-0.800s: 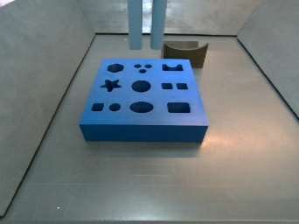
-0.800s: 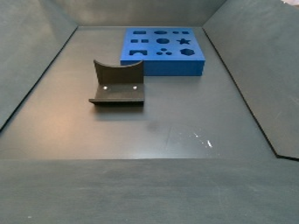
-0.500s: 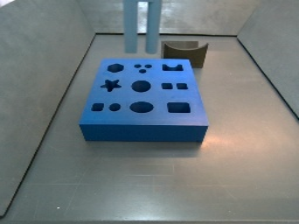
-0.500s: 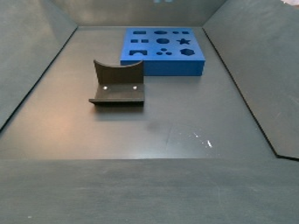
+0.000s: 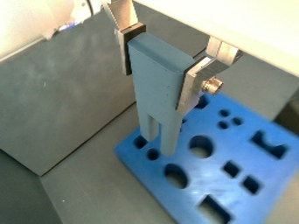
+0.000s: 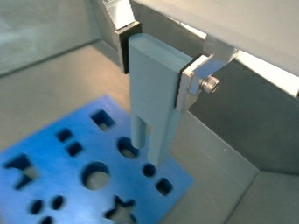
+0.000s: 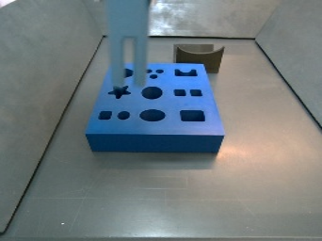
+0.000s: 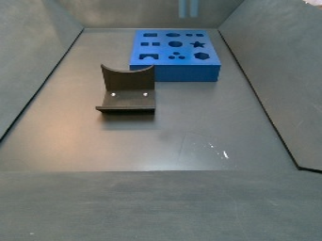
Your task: Insert the square-circle object.
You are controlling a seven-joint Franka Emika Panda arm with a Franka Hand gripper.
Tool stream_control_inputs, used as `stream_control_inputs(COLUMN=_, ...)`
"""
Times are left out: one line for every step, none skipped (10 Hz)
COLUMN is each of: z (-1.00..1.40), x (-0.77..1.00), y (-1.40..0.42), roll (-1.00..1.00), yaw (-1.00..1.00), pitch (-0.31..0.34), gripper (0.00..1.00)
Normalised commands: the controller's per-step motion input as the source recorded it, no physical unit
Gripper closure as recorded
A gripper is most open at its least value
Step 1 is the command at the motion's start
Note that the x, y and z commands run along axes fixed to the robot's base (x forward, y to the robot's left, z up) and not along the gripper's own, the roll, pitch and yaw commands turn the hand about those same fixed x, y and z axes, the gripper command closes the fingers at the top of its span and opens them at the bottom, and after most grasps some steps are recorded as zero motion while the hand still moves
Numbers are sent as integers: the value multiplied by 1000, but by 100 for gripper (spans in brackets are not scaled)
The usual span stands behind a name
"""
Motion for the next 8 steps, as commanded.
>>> stream_control_inputs(z=-560, x=-291, y=-349, roll=307, yaw=-337, pitch=-86, gripper=100)
stream_control_inputs(z=-420, x=-60, y=-77, roll=177, yaw=-234, pitch=0, gripper=100)
stream_control_inputs(z=-269, x=0, y=0, roll=127, yaw=-46, pitch=3, gripper=100)
stream_control_inputs(z=-351, x=0, y=20, roll=146, yaw=-17, pitch=0, gripper=100)
stream_control_inputs(z=-409, x=-149, y=69, roll=109, yaw=0, pitch=-50, gripper=100)
stream_control_inputs(z=-406, x=-197, y=49, roll=-6, yaw=0, pitch=-89, gripper=100)
stream_control_inputs(z=-366, x=-34, y=89, roll=-50, yaw=0, pitch=-44, gripper=100)
stream_control_inputs(z=-437, x=-31, y=60, roll=-56, yaw=0, pitch=-74, gripper=100)
